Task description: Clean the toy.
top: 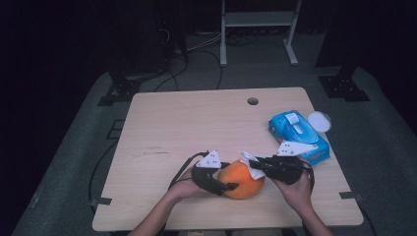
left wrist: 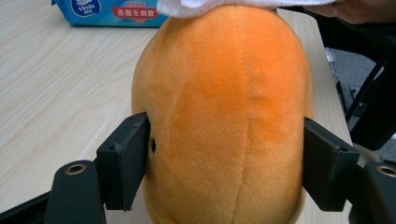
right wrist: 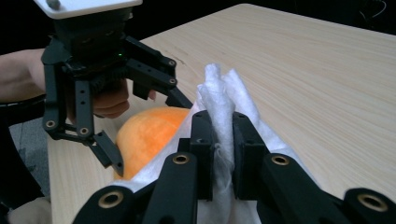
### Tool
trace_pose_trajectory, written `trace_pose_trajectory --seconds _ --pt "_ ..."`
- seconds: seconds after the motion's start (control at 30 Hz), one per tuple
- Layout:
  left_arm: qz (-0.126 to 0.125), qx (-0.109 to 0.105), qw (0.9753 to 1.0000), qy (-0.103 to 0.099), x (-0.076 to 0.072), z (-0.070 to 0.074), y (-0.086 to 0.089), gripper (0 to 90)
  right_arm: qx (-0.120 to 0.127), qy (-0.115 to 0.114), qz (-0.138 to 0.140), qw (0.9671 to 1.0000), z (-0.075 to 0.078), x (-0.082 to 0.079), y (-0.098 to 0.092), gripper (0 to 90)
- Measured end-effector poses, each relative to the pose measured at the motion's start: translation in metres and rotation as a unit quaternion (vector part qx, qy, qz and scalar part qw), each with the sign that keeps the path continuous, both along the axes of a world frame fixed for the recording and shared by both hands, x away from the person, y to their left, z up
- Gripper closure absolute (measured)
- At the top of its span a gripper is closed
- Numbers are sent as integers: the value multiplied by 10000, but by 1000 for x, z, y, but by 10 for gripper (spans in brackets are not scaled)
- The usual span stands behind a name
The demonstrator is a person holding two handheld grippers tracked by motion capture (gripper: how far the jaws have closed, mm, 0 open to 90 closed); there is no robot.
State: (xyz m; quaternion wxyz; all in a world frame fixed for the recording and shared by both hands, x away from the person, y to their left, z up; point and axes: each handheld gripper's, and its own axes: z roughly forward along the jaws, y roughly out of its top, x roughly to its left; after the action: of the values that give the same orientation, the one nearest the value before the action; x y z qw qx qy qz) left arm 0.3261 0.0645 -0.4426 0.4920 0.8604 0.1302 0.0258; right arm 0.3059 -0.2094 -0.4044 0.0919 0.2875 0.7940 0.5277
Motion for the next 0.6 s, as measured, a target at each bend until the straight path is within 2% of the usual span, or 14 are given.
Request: trace_pose_trajectory --seconds 0.1,0.17,0.3,0.4,0.5,0.53,0.57,0.6 --pt "11 -23 10000 53 2 0 1 259 5 28 -118 9999 -2 4 -5 801" --pt "101 -84 9999 112 6 1 6 259 -14 93 -341 9994 -7 9 -18 801" --pt "131 -128 9998 128 7 2 8 279 21 123 -431 9990 -9 9 -23 800" --pt "99 -147 9997 145 5 3 7 304 -9 74 -408 9991 -7 7 -19 800" --pt "107 -185 9997 148 5 3 6 307 71 52 -341 9994 -6 4 -15 800" --pt "108 -162 9997 117 4 3 5 307 165 14 -176 9997 -4 0 -8 800" --pt "108 -162 9997 117 4 3 5 307 165 14 -176 9997 -4 0 -8 800" --pt "114 -156 9997 123 5 3 6 307 148 -67 -57 9999 -2 -4 2 796"
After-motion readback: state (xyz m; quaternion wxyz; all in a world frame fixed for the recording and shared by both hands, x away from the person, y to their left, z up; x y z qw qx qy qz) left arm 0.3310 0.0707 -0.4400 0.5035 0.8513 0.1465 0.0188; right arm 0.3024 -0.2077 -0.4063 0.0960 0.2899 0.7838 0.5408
